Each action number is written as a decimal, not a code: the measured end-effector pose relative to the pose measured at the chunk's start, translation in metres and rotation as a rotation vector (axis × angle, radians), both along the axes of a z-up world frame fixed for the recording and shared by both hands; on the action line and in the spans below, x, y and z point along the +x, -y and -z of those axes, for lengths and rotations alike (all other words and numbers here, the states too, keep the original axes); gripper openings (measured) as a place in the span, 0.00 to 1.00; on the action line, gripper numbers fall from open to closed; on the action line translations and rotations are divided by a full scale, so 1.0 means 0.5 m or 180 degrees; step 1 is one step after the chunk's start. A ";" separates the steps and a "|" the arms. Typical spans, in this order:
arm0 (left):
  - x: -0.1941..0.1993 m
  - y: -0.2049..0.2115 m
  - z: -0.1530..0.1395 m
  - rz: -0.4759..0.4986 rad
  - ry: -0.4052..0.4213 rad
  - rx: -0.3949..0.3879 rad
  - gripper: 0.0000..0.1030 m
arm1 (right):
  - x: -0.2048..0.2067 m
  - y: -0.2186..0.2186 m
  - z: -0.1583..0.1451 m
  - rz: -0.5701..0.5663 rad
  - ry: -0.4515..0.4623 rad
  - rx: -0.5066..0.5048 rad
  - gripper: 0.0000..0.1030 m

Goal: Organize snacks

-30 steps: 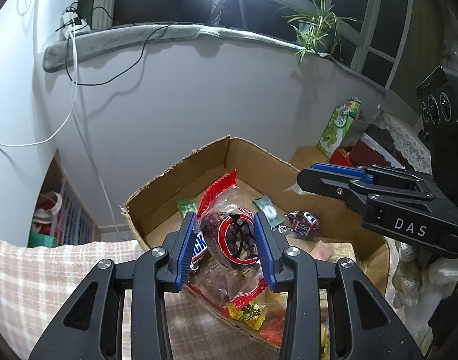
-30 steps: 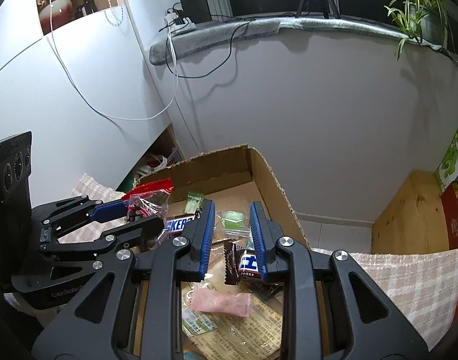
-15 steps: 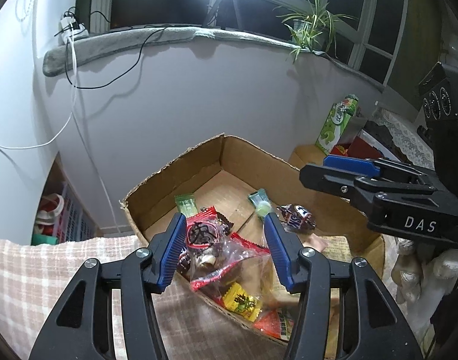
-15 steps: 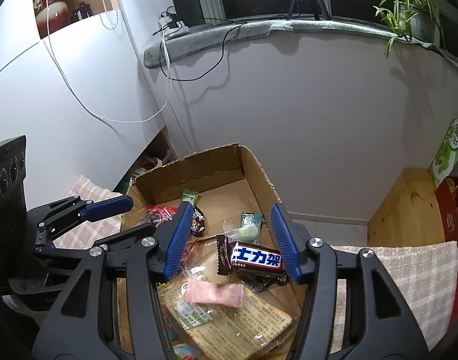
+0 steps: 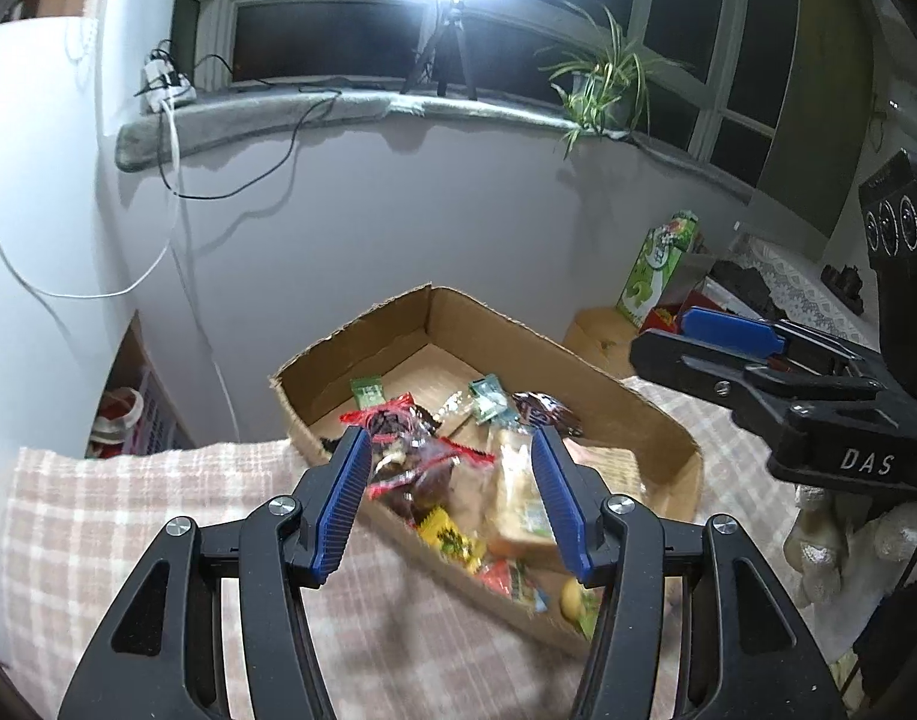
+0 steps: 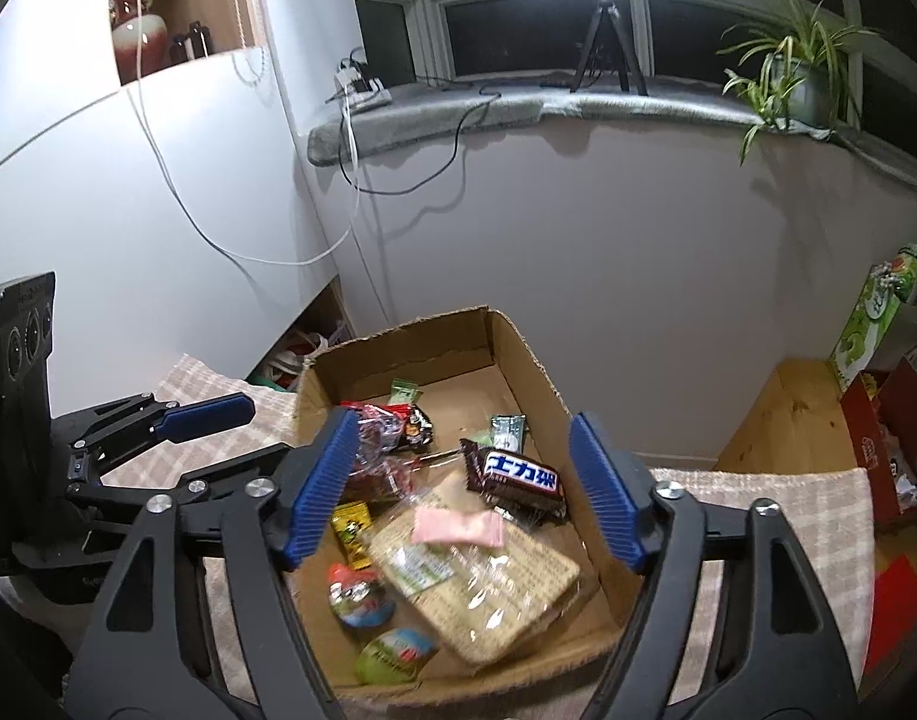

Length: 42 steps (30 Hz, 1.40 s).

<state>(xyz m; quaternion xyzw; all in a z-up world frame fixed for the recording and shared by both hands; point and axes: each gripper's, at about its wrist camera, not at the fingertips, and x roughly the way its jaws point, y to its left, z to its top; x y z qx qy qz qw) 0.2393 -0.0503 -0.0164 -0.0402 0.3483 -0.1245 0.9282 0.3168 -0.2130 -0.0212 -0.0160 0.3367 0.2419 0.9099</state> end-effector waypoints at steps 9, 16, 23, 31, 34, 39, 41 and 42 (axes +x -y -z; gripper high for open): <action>-0.126 -0.025 -0.032 -0.0154 0.0228 -0.0113 0.68 | -0.144 0.023 -0.037 0.0104 0.0244 0.0024 0.88; -0.220 -0.028 -0.024 -0.0319 0.0324 -0.0144 0.70 | -0.255 0.032 -0.020 0.0295 0.0341 -0.0048 0.96; -0.275 -0.017 0.002 -0.0455 0.0268 -0.0008 0.78 | -0.322 0.041 0.008 0.0519 0.0361 -0.0158 0.96; -0.295 -0.019 -0.014 -0.0596 0.0299 0.0094 0.78 | -0.336 0.063 0.008 0.0620 0.0298 -0.0027 0.96; -0.301 -0.016 -0.017 -0.0593 0.0316 0.0087 0.78 | -0.340 0.062 0.005 0.0622 0.0321 -0.0044 0.96; -0.304 -0.011 -0.019 -0.0618 0.0313 0.0112 0.78 | -0.348 0.060 0.001 0.0633 0.0390 -0.0096 0.96; -0.304 -0.010 -0.019 -0.0622 0.0303 0.0115 0.78 | -0.349 0.061 0.000 0.0626 0.0387 -0.0091 0.96; -0.304 -0.011 -0.019 -0.0622 0.0313 0.0115 0.78 | -0.349 0.060 0.000 0.0630 0.0384 -0.0091 0.96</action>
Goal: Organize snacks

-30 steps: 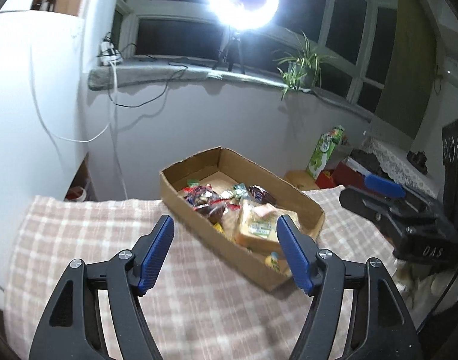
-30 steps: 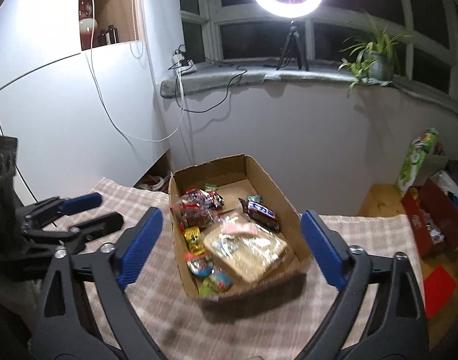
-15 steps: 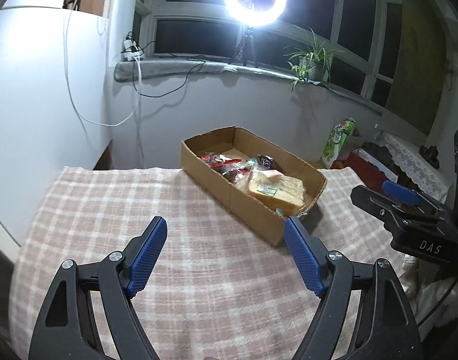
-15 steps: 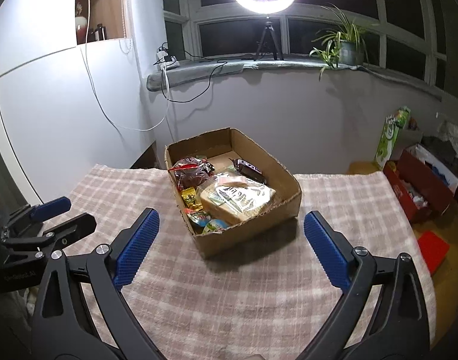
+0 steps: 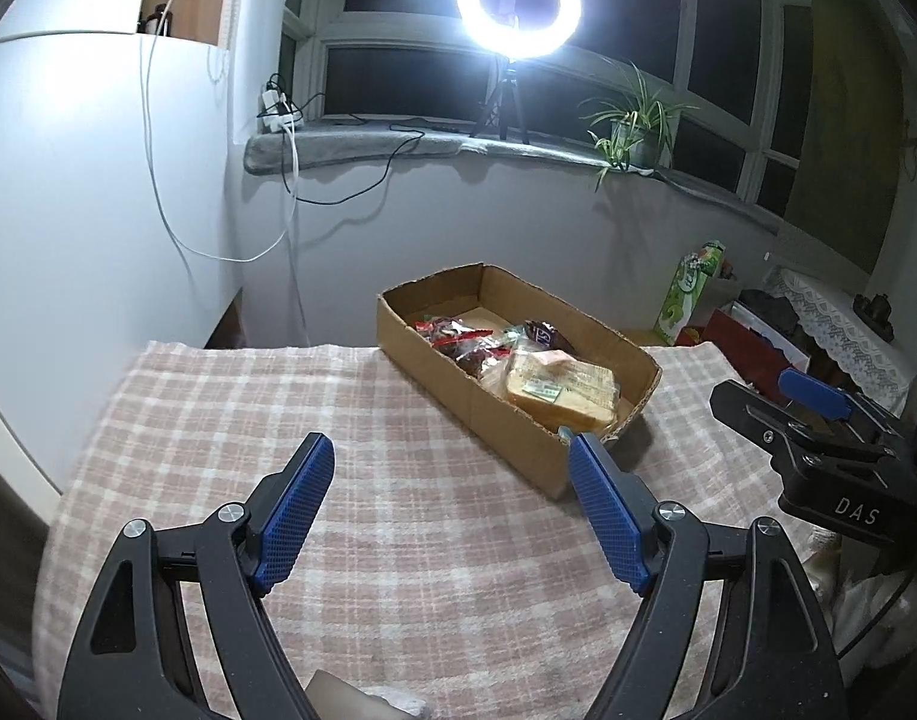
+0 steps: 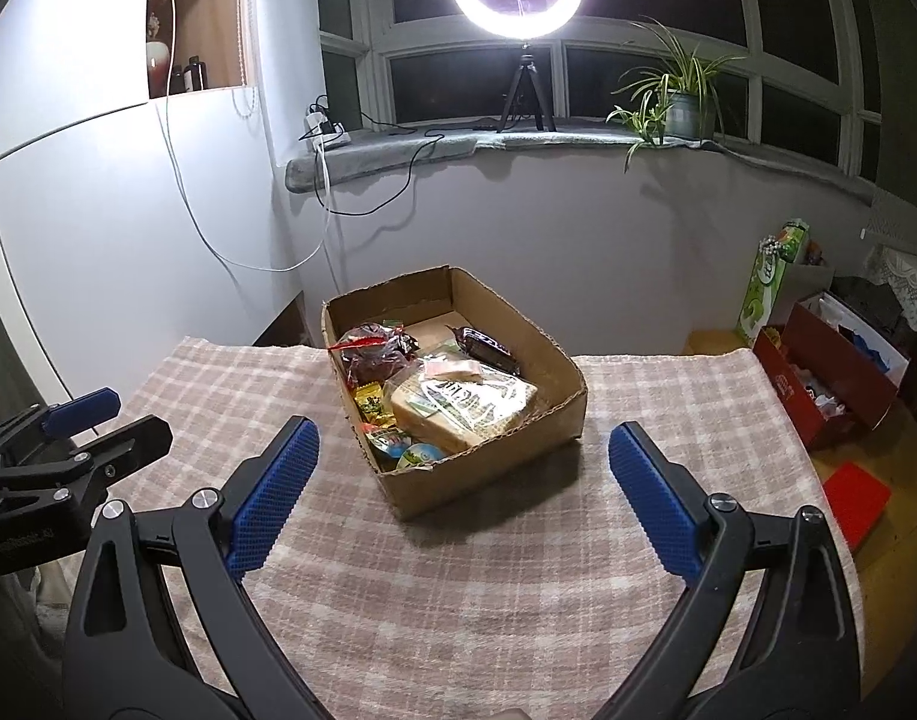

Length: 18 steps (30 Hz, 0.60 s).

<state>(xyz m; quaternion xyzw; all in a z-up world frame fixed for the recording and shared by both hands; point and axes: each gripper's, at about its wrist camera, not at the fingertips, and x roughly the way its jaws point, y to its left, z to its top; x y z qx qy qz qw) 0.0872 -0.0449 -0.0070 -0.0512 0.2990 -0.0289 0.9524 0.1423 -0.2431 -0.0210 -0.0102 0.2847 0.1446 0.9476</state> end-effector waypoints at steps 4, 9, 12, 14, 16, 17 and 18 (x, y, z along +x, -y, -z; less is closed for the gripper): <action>0.002 -0.002 0.001 -0.0017 -0.0004 0.0001 0.78 | -0.001 0.000 0.000 0.0001 0.0006 0.0004 0.96; 0.003 -0.002 0.002 -0.0015 -0.0008 -0.0002 0.78 | -0.002 -0.001 0.001 -0.0005 -0.0006 -0.0001 0.96; 0.002 -0.001 0.002 -0.0012 -0.0008 0.0000 0.78 | -0.004 -0.001 0.002 -0.0012 -0.0014 -0.0004 0.96; 0.001 -0.001 0.002 -0.0010 0.0004 0.0000 0.78 | -0.004 -0.001 0.003 -0.0012 -0.0022 -0.0012 0.96; -0.001 0.001 0.005 -0.0013 0.0018 0.0006 0.78 | -0.004 -0.001 0.005 -0.0019 -0.0033 -0.0013 0.96; -0.001 0.001 0.007 -0.0017 0.0024 0.0008 0.78 | -0.004 -0.001 0.007 -0.0017 -0.0036 -0.0016 0.96; -0.001 0.001 0.009 -0.0021 0.0029 0.0009 0.78 | -0.003 -0.001 0.008 -0.0013 -0.0039 -0.0018 0.96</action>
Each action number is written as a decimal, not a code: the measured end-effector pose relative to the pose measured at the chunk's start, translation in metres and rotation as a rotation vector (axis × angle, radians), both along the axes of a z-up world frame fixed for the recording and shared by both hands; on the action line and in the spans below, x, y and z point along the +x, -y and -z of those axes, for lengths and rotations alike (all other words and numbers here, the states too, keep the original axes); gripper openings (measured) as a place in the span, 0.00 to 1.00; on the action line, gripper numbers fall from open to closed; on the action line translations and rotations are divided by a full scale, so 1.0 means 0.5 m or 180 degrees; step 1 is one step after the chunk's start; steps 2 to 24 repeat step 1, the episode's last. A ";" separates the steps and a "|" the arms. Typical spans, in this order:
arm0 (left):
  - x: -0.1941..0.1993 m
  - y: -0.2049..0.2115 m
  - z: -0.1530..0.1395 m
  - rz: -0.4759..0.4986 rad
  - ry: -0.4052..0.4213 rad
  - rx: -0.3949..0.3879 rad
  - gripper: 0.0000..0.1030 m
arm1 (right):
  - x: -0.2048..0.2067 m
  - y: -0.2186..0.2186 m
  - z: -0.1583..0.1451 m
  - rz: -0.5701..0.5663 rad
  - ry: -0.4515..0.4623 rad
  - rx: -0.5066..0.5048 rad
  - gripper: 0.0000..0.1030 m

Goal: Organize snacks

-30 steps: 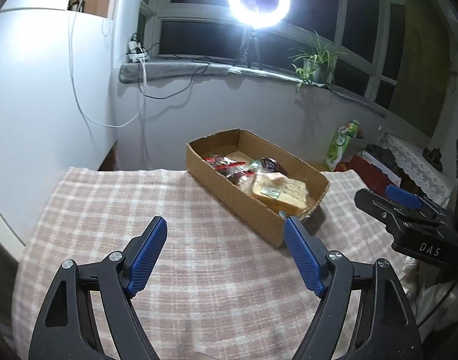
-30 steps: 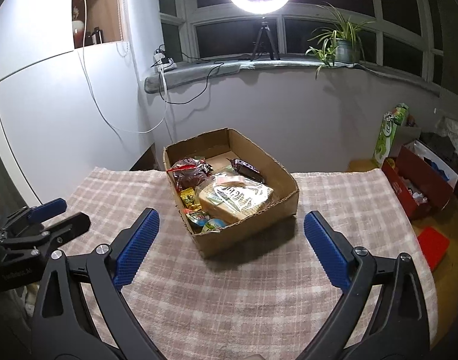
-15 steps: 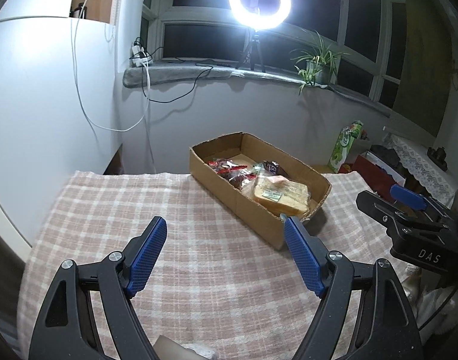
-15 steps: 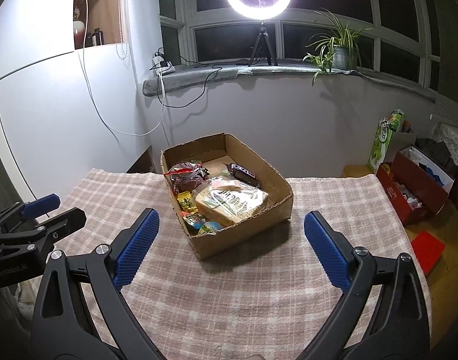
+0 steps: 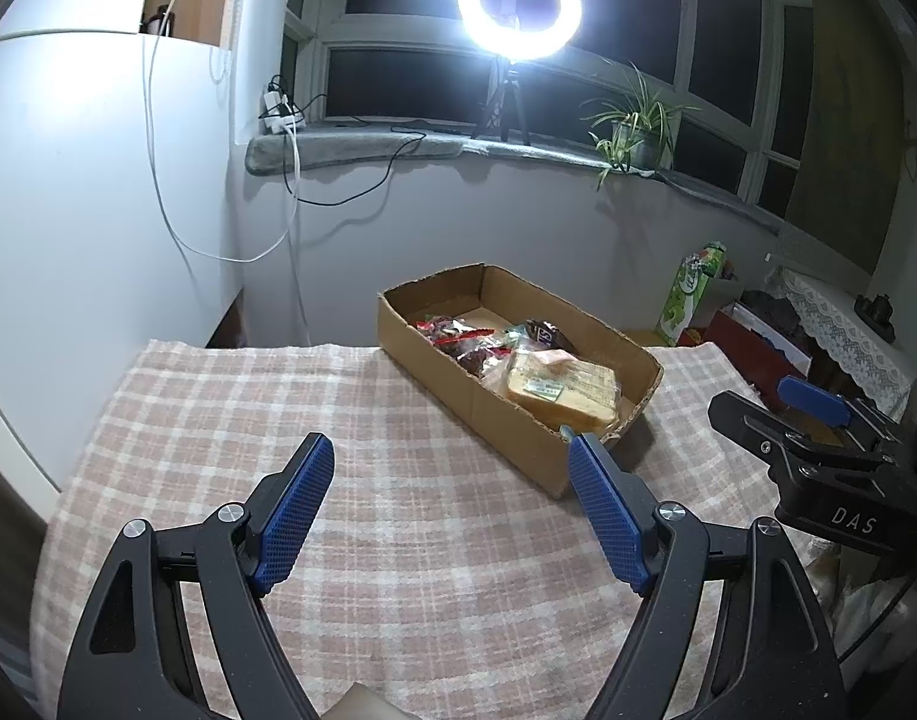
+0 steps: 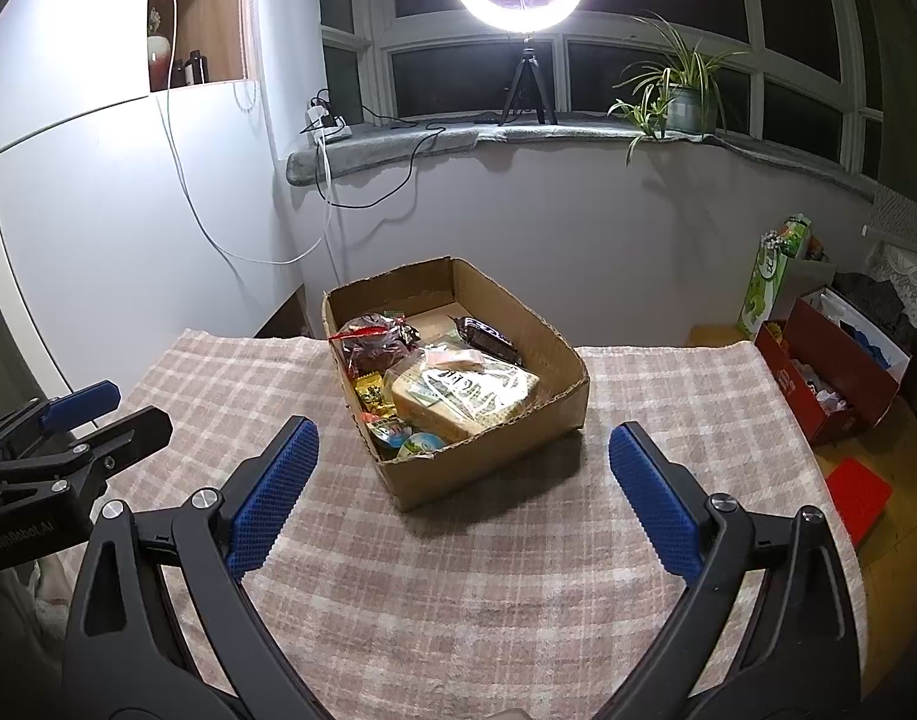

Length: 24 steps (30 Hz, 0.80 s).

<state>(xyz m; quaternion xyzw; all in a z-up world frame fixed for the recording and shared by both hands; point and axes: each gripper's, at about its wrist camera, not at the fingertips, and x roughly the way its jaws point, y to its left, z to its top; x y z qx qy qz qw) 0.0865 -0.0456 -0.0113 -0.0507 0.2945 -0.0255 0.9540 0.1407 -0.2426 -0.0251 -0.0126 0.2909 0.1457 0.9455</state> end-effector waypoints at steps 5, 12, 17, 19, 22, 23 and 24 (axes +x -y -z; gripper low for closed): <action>0.000 0.001 0.003 0.0006 -0.0009 0.0008 0.78 | 0.000 0.000 0.002 0.0003 -0.0006 0.0002 0.96; 0.000 0.001 0.003 0.0006 -0.0009 0.0008 0.78 | 0.000 0.000 0.002 0.0003 -0.0006 0.0002 0.96; 0.000 0.001 0.003 0.0006 -0.0009 0.0008 0.78 | 0.000 0.000 0.002 0.0003 -0.0006 0.0002 0.96; 0.000 0.001 0.003 0.0006 -0.0009 0.0008 0.78 | 0.000 0.000 0.002 0.0003 -0.0006 0.0002 0.96; 0.000 0.001 0.003 0.0006 -0.0009 0.0008 0.78 | 0.000 0.000 0.002 0.0003 -0.0006 0.0002 0.96; 0.000 0.001 0.003 0.0006 -0.0009 0.0008 0.78 | 0.000 0.000 0.002 0.0003 -0.0006 0.0002 0.96; 0.000 0.001 0.003 0.0006 -0.0009 0.0008 0.78 | 0.000 0.000 0.002 0.0003 -0.0006 0.0002 0.96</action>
